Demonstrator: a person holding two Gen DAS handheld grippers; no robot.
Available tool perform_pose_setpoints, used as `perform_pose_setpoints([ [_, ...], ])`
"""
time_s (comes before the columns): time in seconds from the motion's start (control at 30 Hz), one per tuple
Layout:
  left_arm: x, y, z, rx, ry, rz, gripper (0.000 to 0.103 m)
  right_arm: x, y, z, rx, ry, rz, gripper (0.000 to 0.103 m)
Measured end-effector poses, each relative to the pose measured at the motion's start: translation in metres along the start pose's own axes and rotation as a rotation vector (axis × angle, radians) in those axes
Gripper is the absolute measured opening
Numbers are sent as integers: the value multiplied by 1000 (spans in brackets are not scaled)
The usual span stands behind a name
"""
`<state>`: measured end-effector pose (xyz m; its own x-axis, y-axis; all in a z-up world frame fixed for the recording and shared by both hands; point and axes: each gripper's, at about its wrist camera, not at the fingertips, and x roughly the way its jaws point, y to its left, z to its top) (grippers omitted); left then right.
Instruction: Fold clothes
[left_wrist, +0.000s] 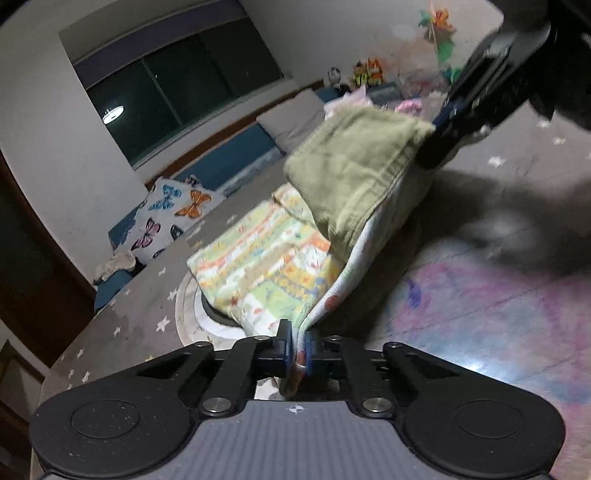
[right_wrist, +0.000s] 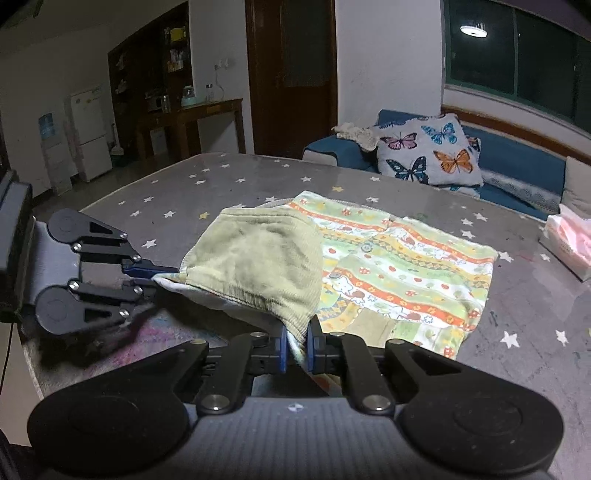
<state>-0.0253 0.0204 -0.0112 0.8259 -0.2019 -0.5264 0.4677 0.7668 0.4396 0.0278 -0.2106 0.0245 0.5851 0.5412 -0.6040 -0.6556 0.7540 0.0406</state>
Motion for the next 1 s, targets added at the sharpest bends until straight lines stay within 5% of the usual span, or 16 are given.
perform_pose_setpoints([
  [0.3,-96,-9,5,-79,-46,-138,7,-78,28,-13,-73,-6,61,9],
  [0.4,-100,-5,16,-82,-51,-136,7,-84,28,-6,-88,-11,58,8],
  [0.67,-37,45,54,-143,-31,-105,7,-49,-7,44,-94,-14,30,8],
  [1.0,86,90,61,-242,144,-98,8,65,-61,83,-56,88,-12,8],
])
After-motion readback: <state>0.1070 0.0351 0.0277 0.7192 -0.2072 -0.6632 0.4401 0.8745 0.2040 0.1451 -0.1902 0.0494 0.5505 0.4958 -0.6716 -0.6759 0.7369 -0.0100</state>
